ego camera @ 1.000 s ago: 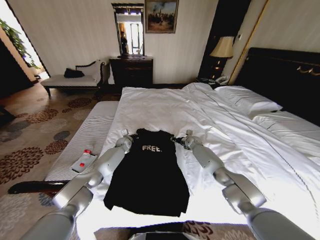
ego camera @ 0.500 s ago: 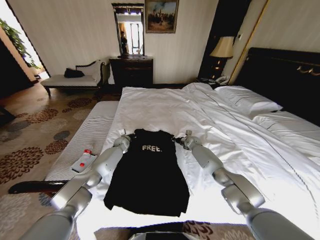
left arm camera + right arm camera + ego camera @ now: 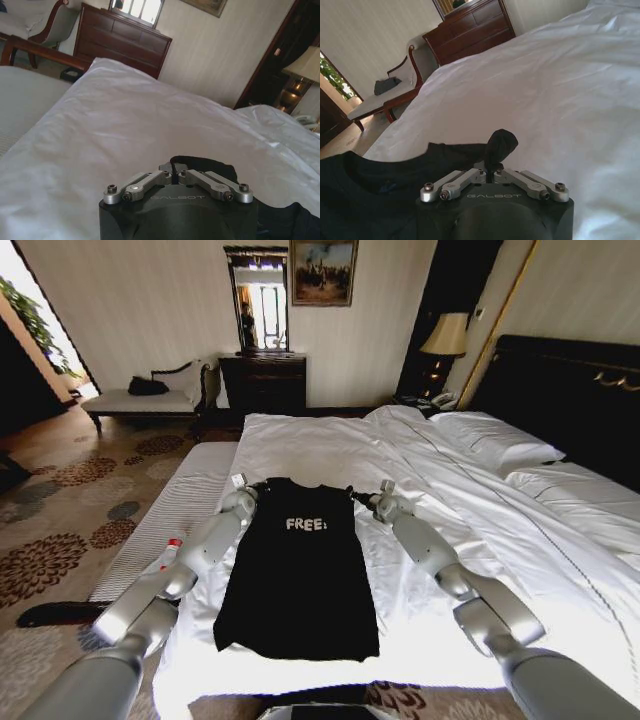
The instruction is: Fold the clothes on the bed.
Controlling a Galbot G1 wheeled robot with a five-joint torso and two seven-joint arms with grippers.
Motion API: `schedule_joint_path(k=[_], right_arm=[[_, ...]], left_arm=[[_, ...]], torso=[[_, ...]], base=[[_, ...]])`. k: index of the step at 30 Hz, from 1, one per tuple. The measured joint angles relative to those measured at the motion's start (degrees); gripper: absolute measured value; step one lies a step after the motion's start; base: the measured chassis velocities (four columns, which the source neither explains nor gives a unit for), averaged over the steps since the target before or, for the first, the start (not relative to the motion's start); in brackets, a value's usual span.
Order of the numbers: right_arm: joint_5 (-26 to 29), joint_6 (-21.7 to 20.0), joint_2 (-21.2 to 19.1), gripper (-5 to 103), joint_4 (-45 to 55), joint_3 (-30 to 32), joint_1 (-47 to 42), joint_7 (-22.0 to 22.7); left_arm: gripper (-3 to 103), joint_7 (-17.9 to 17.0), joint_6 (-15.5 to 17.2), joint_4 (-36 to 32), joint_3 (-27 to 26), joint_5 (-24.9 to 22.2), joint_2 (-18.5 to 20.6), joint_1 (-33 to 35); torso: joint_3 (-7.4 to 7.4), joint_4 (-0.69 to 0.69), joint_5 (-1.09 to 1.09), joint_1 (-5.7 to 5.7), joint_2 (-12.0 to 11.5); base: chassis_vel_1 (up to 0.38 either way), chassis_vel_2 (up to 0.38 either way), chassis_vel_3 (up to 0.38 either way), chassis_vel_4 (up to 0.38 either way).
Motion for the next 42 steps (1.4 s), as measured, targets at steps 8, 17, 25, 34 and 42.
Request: schedule_joint_path(k=[8, 17, 25, 34, 42], right_arm=[[-1.23, 3.85, 0.77, 2, -4.78, -2.57, 5.27, -3.32], [-2.47, 6.43, 1.40, 2, -5.23, -3.45, 3.82, -4.45], [-1.96, 7.99, 0.18, 2, -0.90, -3.18, -0.25, -3.29], [-6.22, 12.04, -3.93, 2, 8.16, -1.86, -8.38, -2.39], [-11.27, 17.46, -8.44, 2, 21.95, 0.51, -19.77, 2.12]], left_arm=[[1, 1.57, -0.06, 1.80, 1.39, -3.14, 0.19, -6.69], [1, 2.22, -0.79, 1.76, 2.69, -2.31, -0.77, -5.30], [1, 1.50, -2.97, -1.91, 1.49, 0.51, 0.24, 1.02], [1, 1.48, -7.30, -10.06, 0.38, 2.52, 4.91, 8.10], [1, -0.35, -8.91, -26.94, -0.19, 2.75, 11.52, 17.60]], torso=[[0.00, -0.01, 0.00, 0.00, 0.00], [0.00, 0.00, 0.00, 0.00, 0.00], [0.00, 0.01, 0.01, 0.01, 0.00], [-0.01, -0.02, 0.01, 0.00, 0.00], [-0.02, -0.01, 0.00, -0.01, 0.01]], base=[[0.000, 0.000, 0.000, 0.000], [0.000, 0.000, 0.000, 0.000], [0.000, 0.000, 0.000, 0.000], [0.000, 0.000, 0.000, 0.000], [0.000, 0.000, 0.000, 0.000]])
